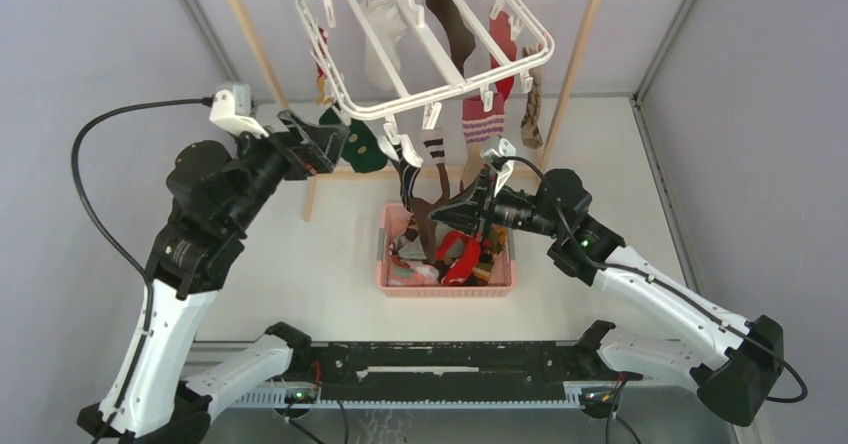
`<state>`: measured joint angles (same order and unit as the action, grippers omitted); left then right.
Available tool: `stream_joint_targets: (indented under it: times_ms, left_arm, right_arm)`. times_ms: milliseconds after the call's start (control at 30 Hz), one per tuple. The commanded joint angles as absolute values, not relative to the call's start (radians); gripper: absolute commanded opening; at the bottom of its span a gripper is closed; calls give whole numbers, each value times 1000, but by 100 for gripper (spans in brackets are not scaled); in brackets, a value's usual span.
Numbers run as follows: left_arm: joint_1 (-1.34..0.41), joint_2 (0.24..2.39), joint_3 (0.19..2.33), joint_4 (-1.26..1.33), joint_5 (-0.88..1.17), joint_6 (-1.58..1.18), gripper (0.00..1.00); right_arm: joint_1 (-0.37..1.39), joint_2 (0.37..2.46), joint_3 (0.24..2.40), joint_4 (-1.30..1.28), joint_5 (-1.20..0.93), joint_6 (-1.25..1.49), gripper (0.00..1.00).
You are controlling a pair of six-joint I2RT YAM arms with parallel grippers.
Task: Remove the socks clipped to the hanger
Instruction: Adjust the hanger on the clothesline.
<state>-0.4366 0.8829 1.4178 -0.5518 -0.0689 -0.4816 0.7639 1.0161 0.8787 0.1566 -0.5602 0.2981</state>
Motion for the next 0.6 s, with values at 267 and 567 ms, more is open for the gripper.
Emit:
stream_joint_targets:
  times_ms: [267, 567]
  left_arm:
    - [-630, 976, 1444, -478, -141, -510, 99]
    - [-733, 1053, 1519, -463, -189, -511, 99]
  right_arm:
    - [772, 1004, 890, 201, -589, 315, 0]
    - [773, 1003, 891, 194, -588, 314, 0]
